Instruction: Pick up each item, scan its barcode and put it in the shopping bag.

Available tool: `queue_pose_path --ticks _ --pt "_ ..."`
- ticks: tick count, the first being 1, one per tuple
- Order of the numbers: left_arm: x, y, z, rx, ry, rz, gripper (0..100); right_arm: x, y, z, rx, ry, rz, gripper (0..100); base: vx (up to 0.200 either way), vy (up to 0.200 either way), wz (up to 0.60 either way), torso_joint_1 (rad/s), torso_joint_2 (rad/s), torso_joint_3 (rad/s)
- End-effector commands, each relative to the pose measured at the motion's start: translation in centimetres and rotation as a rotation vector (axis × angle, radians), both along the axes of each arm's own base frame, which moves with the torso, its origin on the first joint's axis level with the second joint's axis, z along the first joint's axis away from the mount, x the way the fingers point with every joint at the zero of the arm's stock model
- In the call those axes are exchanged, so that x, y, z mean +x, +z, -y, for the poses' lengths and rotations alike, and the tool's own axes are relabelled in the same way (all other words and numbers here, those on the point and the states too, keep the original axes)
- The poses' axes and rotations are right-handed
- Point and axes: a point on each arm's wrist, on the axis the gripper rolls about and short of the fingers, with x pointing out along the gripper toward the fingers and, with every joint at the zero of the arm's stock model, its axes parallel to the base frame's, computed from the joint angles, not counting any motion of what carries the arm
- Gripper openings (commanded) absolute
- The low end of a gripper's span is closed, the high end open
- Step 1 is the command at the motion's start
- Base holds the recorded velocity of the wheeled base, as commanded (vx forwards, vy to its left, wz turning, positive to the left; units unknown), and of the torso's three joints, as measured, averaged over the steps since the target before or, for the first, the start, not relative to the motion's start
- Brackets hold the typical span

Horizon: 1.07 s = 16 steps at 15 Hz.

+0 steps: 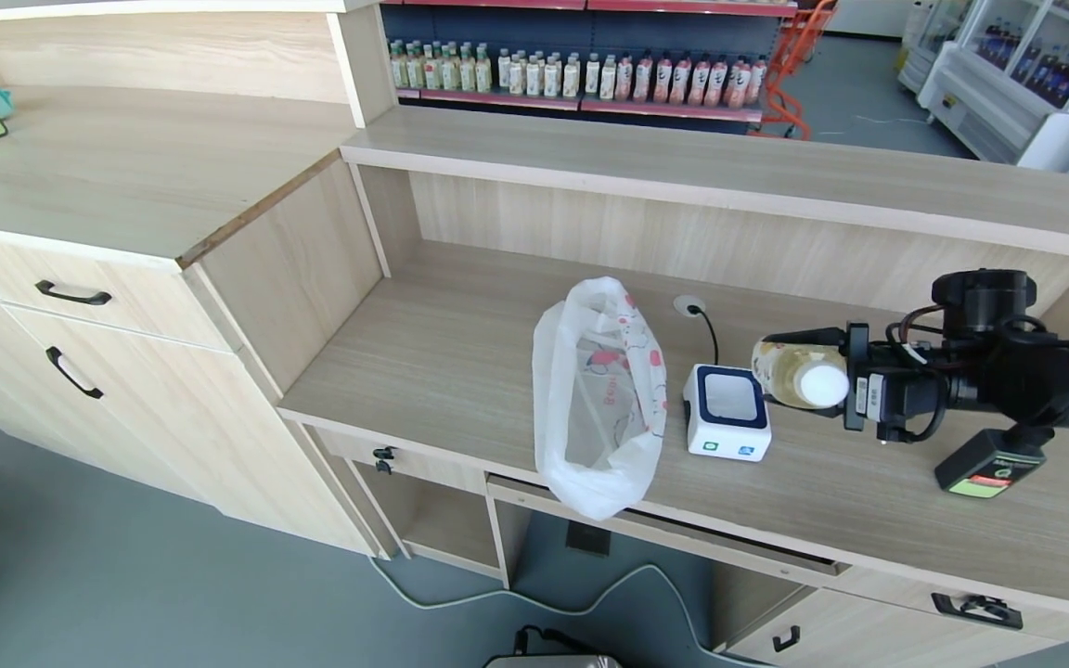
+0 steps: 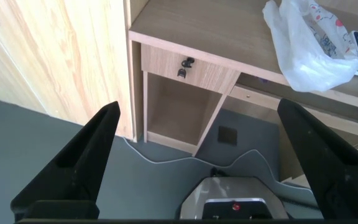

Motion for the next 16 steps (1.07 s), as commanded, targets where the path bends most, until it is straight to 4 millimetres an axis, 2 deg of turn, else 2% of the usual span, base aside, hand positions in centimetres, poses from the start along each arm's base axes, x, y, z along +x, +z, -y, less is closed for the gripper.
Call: queue_pose_path --ticks 1,9,16 --pt "0.0 0.0 0.0 0.0 0.0 0.0 100 0.4 -0.5 -0.7 0.002 0.019 0.0 0 0.0 0.0 0.0 0.0 0.0 0.0" --pt "0.0 0.0 0.0 0.0 0.0 0.0 100 1.6 -1.6 -1.3 0.002 0.032 0.034 0 0.0 0.0 0.0 0.0 0.0 0.0" --pt "0.0 0.0 0.0 0.0 0.0 0.0 100 3.5 -2.2 -3.1 0.003 0.079 0.057 0 0.0 0.0 0.0 0.0 0.0 0.0"
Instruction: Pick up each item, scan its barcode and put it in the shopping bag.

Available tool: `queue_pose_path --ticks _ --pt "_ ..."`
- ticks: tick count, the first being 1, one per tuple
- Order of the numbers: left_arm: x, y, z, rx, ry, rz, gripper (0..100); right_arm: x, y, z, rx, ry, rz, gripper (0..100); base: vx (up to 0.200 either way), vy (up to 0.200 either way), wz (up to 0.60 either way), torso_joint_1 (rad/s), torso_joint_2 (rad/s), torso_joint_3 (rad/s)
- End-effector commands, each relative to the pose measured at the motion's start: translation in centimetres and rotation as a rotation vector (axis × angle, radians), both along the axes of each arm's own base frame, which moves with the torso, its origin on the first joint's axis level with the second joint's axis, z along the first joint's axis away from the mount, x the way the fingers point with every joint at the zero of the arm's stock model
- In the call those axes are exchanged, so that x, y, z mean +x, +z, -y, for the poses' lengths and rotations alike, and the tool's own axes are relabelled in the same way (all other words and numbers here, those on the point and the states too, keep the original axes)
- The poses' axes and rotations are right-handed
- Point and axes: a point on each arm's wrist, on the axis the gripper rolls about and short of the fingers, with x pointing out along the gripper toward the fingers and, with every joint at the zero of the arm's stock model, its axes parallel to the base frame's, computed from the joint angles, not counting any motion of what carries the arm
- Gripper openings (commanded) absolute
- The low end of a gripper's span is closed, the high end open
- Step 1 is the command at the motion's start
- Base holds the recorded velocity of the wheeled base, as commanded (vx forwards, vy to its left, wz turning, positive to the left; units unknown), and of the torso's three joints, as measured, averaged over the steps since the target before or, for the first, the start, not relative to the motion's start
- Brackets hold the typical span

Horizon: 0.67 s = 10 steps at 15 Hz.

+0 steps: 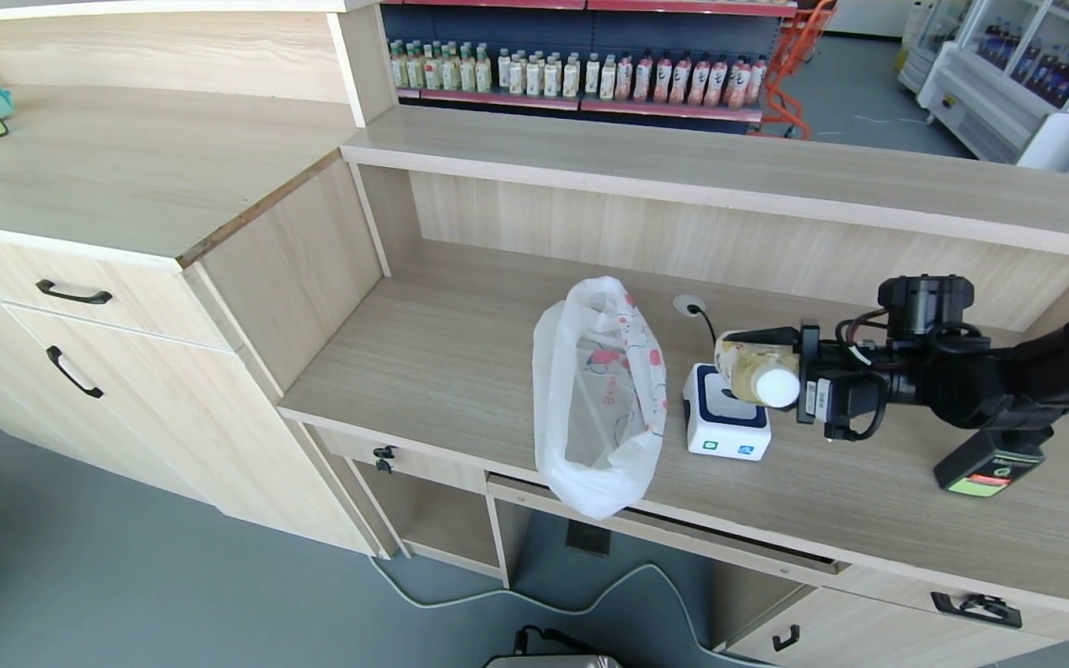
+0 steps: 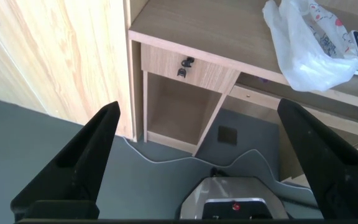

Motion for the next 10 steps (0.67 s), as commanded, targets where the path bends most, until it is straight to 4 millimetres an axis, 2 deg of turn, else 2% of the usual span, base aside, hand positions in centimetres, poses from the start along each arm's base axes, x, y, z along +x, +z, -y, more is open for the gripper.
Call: queue_pose_path --ticks 1,10 --pt "0.0 0.0 0.0 0.0 0.0 0.0 100 0.53 -0.84 -0.45 -0.001 0.012 -0.012 0 0.0 0.0 0.0 0.0 0.0 0.0" --pt "0.0 0.0 0.0 0.0 0.0 0.0 100 1.01 -1.62 -0.7 0.001 0.017 -0.009 0 0.0 0.0 0.0 0.0 0.0 0.0"
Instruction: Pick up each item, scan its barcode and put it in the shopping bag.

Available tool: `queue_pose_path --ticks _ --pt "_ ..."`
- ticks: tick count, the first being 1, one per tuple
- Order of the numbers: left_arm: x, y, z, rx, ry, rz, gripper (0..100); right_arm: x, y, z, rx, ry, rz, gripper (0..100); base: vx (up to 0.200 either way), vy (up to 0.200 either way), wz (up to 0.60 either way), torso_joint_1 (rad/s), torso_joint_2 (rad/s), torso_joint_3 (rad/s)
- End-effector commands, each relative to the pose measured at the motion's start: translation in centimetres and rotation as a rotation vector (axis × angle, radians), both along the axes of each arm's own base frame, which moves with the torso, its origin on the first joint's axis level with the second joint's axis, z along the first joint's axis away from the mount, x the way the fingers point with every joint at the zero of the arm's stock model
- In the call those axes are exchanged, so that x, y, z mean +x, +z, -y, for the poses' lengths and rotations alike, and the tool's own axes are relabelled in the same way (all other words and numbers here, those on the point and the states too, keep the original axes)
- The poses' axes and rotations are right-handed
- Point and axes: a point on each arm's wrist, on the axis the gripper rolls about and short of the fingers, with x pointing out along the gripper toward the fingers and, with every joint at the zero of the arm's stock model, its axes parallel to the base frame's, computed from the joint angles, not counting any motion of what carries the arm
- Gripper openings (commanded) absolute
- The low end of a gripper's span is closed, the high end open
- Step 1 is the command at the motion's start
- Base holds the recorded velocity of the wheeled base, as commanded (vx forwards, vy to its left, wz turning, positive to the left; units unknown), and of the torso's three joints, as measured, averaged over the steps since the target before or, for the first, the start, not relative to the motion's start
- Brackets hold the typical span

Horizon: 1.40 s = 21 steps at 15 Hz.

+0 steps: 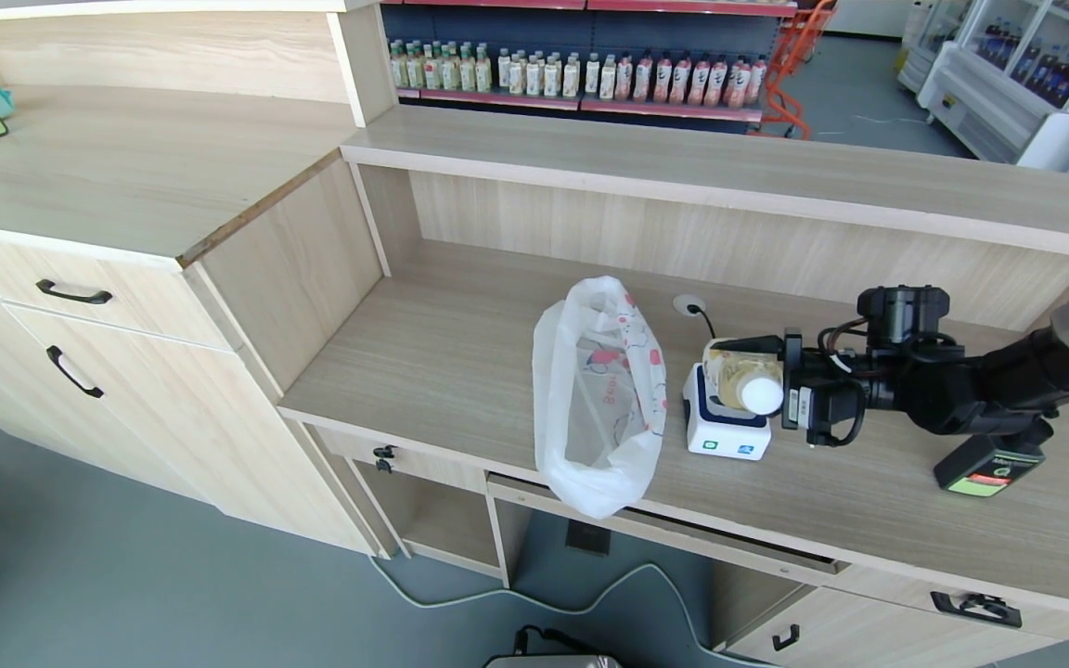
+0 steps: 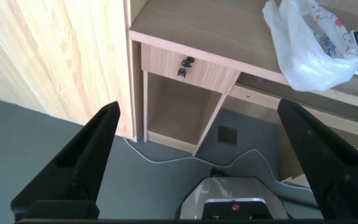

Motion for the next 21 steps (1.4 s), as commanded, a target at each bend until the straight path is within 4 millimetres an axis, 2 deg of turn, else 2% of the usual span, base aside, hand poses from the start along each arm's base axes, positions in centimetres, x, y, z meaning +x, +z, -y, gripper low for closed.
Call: queue_pose_path --ticks 1,5,8,10,13,15,17,19,21 --pt "0.0 0.0 0.0 -0.001 0.0 0.0 100 0.1 -0.2 0.0 -0.001 0.0 -0.003 0 0.0 0.0 0.0 0.0 0.0 0.0" --pt "0.0 0.0 0.0 -0.001 0.0 0.0 100 0.2 -0.1 0.0 0.0 0.002 0.004 0 0.0 0.0 0.0 0.0 0.0 0.0" --pt "0.0 0.0 0.0 -0.001 0.0 0.0 100 0.1 1.0 0.0 0.004 -0.002 0.024 0 0.0 0.0 0.0 0.0 0.0 0.0" --pt "0.0 0.0 0.0 -0.001 0.0 0.0 100 -0.9 3.4 0.1 0.037 -0.015 0.009 0 0.0 0.0 0.0 0.0 0.0 0.0" --pt "0.0 0.0 0.0 -0.001 0.0 0.0 100 -3.5 10.0 0.8 0.177 -0.071 -0.083 0 0.0 0.0 0.0 0.0 0.0 0.0" --pt "0.0 0.0 0.0 -0.001 0.0 0.0 100 -5.1 13.4 2.1 0.295 -0.121 -0.127 0 0.0 0.0 0.0 0.0 0.0 0.0" --pt "0.0 0.0 0.0 -0.001 0.0 0.0 100 -6.3 14.8 3.2 0.413 -0.218 -0.185 0 0.0 0.0 0.0 0.0 0.0 0.0" --pt "0.0 0.0 0.0 -0.001 0.0 0.0 100 -7.2 16.0 3.5 0.694 -0.413 -0.252 0 0.0 0.0 0.0 0.0 0.0 0.0" --pt "0.0 0.0 0.0 -0.001 0.0 0.0 100 -7.3 15.6 3.6 0.874 -0.552 -0.26 0 0.0 0.0 0.0 0.0 0.0 0.0"
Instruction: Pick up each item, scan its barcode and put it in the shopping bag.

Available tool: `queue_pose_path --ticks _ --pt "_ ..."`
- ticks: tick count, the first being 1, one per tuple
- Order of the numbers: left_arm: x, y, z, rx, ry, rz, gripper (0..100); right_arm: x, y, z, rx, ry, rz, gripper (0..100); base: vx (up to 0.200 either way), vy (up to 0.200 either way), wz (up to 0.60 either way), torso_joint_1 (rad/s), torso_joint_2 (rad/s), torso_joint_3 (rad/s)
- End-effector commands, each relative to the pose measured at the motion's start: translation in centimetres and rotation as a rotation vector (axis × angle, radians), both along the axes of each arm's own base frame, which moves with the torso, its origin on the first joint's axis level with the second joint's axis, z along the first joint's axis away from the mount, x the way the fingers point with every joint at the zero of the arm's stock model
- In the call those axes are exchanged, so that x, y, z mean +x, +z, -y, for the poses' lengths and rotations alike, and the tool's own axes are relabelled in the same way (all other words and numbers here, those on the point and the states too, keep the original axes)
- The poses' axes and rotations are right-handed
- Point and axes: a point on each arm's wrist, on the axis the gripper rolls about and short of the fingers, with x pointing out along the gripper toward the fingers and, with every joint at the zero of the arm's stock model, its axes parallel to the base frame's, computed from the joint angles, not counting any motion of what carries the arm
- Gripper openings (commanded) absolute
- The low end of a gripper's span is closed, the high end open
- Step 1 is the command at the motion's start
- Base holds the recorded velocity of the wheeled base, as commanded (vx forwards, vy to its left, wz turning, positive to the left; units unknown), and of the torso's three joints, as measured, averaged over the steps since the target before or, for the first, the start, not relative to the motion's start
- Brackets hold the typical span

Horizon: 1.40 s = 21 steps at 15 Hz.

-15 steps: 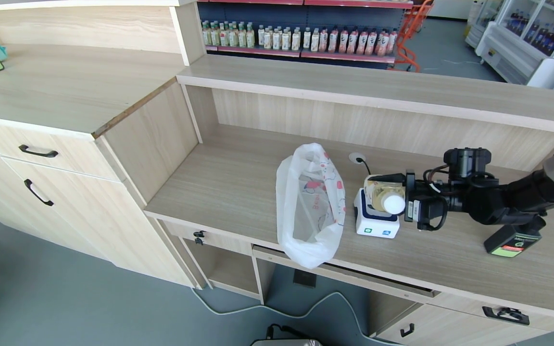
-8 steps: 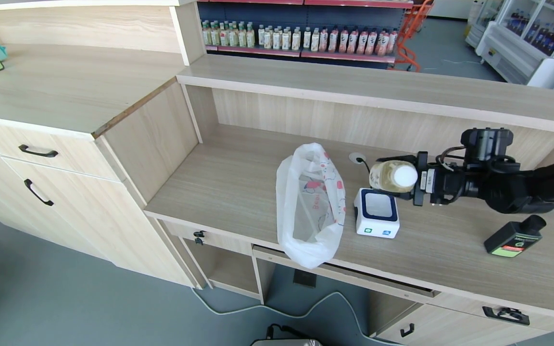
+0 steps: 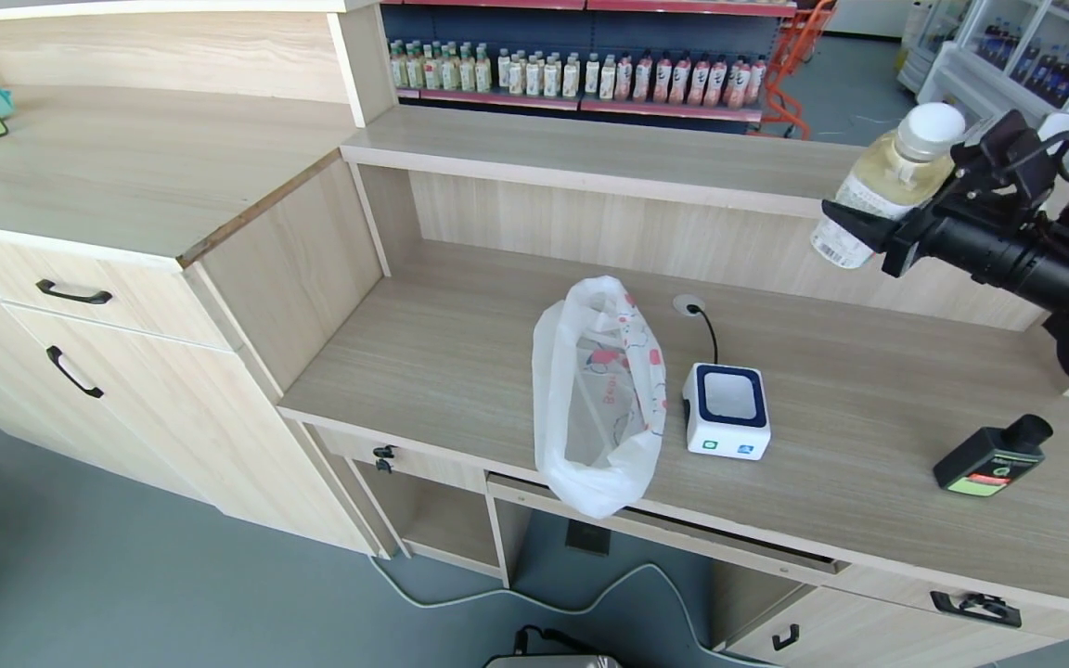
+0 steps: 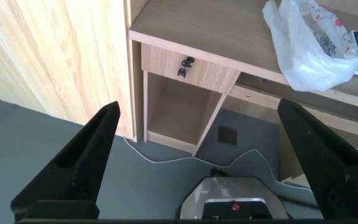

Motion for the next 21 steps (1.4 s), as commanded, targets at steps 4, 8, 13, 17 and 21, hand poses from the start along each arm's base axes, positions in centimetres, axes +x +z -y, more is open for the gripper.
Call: queue_pose_path --ticks 4,8,13,17,21 --pt "0.0 0.0 0.0 0.0 0.0 0.002 100 -4.3 -3.6 -0.2 0.281 -0.195 -0.151 0 0.0 0.0 0.0 0.0 0.0 0.0" --pt "0.0 0.0 0.0 0.0 0.0 0.0 100 -7.2 -7.2 -0.3 0.361 -0.27 -0.135 0 0.0 0.0 0.0 0.0 0.0 0.0" --pt "0.0 0.0 0.0 0.0 0.0 0.002 100 -7.1 -6.5 -0.6 0.44 -0.221 -0.115 0 0.0 0.0 0.0 0.0 0.0 0.0" --pt "0.0 0.0 0.0 0.0 0.0 0.0 100 -6.8 -6.1 -2.0 0.441 -0.176 -0.116 0 0.0 0.0 0.0 0.0 0.0 0.0" --pt "0.0 0.0 0.0 -0.006 0.001 0.0 100 -6.4 -6.2 -2.6 0.44 -0.159 -0.122 0 0.0 0.0 0.0 0.0 0.0 0.0"
